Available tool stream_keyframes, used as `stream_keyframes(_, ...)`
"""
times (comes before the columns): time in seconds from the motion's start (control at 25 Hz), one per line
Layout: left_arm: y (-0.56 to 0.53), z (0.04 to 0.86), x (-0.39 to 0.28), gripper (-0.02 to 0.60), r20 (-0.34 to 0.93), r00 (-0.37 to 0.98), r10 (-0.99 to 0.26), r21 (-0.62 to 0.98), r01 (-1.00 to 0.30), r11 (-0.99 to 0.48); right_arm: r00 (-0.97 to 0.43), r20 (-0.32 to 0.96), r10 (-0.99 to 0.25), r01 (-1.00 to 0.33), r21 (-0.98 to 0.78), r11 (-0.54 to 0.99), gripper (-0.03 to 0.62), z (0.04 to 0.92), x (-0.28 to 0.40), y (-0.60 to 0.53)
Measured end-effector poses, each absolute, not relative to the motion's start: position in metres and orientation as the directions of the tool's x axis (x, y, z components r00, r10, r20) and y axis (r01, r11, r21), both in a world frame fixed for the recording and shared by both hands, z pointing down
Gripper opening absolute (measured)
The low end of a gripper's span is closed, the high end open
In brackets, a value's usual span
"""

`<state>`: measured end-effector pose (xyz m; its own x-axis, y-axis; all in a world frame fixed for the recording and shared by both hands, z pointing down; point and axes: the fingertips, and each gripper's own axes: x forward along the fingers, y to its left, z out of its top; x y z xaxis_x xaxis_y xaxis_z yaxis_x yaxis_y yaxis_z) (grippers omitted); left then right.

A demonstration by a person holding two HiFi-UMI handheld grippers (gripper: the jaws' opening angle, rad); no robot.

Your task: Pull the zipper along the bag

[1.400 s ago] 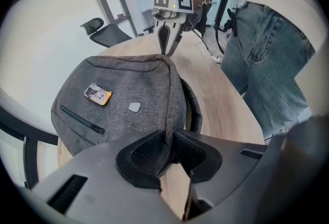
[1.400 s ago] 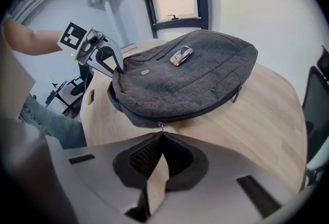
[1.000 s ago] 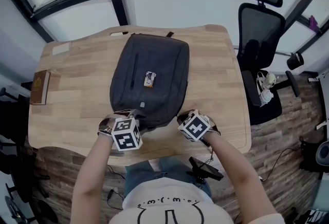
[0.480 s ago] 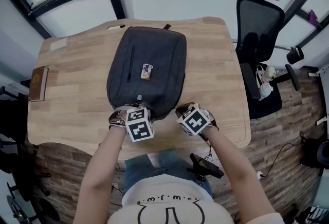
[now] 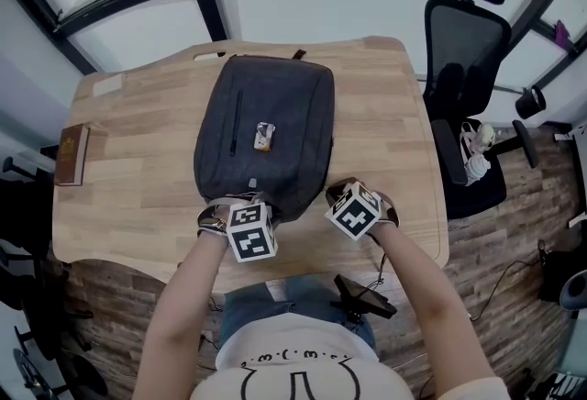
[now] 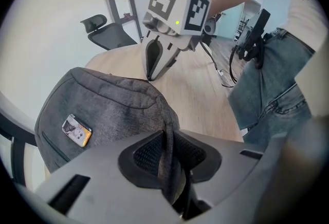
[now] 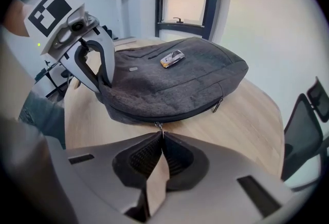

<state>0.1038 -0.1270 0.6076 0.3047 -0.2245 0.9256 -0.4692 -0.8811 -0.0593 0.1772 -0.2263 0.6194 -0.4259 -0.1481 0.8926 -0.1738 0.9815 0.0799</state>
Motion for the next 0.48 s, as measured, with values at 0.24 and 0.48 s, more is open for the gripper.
stream_keyframes(0.24, -0.128, 0.607, 0.105, 0.06, 0.926, 0.316, -0.207, -0.043, -0.456, -0.889, -0.4, 0.901, -0.167, -0.156, 0.112, 0.981, 0.067, 0.622, 0.179, -0.263)
stream_keyframes(0.48, -0.132, 0.605, 0.112, 0.058, 0.925, 0.323, -0.199, -0.035, -0.449, -0.893, -0.375, 0.901, -0.219, -0.14, 0.178, 0.974, 0.067, 0.624, 0.176, -0.303)
